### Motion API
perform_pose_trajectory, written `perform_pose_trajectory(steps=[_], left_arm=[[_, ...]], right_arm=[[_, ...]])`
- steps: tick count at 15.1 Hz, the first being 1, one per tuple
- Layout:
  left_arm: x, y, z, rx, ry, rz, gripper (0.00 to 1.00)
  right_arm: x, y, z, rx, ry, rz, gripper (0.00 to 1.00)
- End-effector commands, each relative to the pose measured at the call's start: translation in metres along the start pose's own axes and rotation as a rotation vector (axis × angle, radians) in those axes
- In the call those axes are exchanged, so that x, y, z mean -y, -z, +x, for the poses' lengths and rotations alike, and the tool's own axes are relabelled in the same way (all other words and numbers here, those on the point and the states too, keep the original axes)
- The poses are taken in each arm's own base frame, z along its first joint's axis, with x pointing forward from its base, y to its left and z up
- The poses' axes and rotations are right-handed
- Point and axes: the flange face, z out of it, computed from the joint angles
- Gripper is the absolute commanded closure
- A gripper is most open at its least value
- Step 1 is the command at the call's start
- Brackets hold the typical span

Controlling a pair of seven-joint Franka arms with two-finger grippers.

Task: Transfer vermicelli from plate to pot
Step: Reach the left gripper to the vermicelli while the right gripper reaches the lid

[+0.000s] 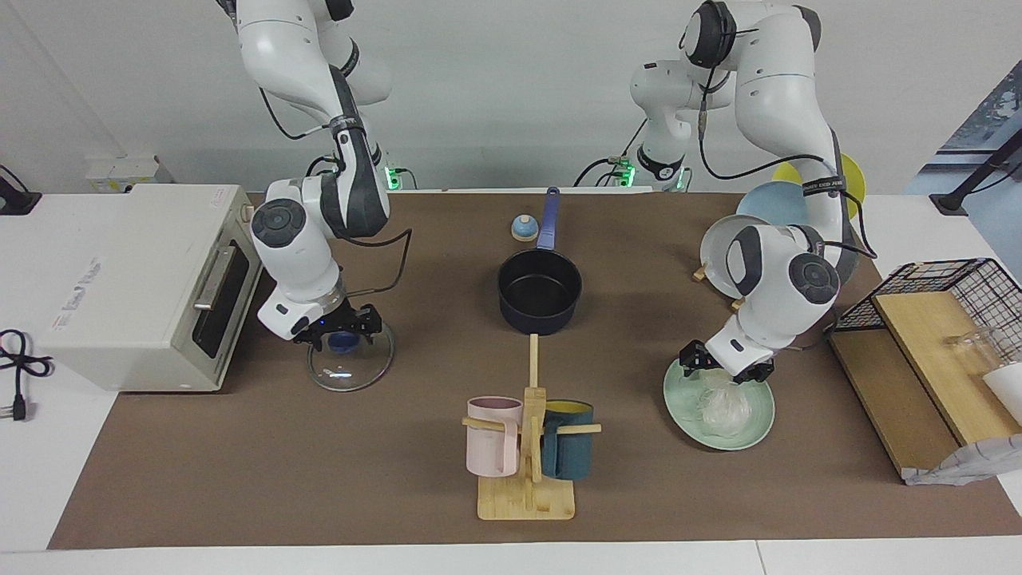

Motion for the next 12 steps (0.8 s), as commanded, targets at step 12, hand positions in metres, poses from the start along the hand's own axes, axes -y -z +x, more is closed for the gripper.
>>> perform_pose_trajectory(steps=[12], left_arm=[[0.004,0.120,0.008,0.042,0.109,-0.128,1.00]], right_arm=[[-0.008,-0.020,-0.014,0.008,0.039,0.021,0.28]])
